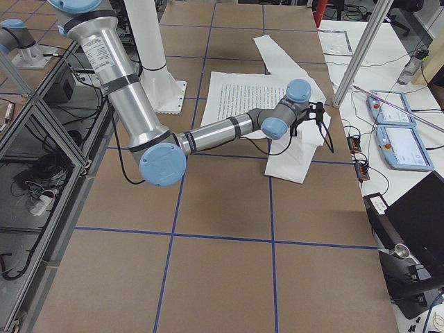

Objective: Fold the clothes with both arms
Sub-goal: 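Grasp the sleeve near the right gripper and lift it across the shirt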

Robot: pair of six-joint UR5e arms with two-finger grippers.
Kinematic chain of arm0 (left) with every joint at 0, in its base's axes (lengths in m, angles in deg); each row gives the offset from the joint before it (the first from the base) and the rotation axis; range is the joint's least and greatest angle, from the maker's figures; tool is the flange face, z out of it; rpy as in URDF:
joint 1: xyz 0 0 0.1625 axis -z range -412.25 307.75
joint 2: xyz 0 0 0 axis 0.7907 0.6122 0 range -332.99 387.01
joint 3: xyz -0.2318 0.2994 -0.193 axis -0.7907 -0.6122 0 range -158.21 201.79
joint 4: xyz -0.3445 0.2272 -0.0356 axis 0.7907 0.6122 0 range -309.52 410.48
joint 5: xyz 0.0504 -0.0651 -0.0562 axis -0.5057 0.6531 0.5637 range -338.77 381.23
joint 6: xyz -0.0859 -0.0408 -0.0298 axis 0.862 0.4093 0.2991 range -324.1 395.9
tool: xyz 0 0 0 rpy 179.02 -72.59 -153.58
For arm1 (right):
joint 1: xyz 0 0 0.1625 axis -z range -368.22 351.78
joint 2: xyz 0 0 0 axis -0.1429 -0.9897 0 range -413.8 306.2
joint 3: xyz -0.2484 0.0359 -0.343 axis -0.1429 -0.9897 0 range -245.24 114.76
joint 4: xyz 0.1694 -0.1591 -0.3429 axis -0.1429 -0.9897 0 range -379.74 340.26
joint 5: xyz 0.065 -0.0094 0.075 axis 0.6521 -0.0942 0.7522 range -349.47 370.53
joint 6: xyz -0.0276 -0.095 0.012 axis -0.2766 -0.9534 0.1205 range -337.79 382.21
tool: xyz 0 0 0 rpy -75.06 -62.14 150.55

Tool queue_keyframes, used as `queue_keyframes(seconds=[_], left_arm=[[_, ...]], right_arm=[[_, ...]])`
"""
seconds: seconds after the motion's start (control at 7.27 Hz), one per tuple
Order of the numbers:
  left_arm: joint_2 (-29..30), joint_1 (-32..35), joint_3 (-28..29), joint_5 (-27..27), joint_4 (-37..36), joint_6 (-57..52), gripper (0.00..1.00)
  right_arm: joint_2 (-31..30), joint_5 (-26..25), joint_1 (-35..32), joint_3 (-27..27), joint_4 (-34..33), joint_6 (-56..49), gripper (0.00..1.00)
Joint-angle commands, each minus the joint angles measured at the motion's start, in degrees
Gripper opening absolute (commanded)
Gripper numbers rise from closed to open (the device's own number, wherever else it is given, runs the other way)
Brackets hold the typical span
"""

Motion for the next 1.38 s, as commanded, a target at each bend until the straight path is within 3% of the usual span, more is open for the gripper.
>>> queue_keyframes(seconds=[0.0, 0.28, 0.41, 0.55, 0.69, 0.96, 1.24], left_arm=[[-0.1, 0.1, 0.1, -0.1, 0.0, 0.0, 1.0], [-0.2, 0.1, 0.2, -1.3, 0.0, 0.0, 1.0], [-0.2, 0.1, 0.3, -1.4, 0.0, 0.0, 1.0], [-0.2, 0.1, 0.5, -1.3, 0.0, 0.0, 1.0], [-0.3, 0.1, 0.5, -1.3, 0.0, 0.0, 1.0], [-0.2, 0.1, 0.9, -1.3, 0.0, 0.1, 1.0], [0.0, 0.0, 1.0, -1.3, 0.1, 0.1, 1.0]], right_arm=[[10.8, -6.4, 4.6, 0.0, -0.2, 10.2, 0.0], [21.4, -8.5, 7.1, -0.4, -1.5, 18.9, 0.0], [25.5, -14.7, 11.2, -1.0, -4.2, 20.1, 0.0], [26.7, -19.2, 14.9, -2.0, -4.4, 20.0, 0.0], [26.8, -20.1, 16.8, -3.5, -4.4, 19.7, 0.0], [28.9, -22.1, 19.5, -13.3, -3.8, 19.5, 0.0], [34.8, -24.6, 21.4, -25.2, -3.7, 19.4, 0.0]])
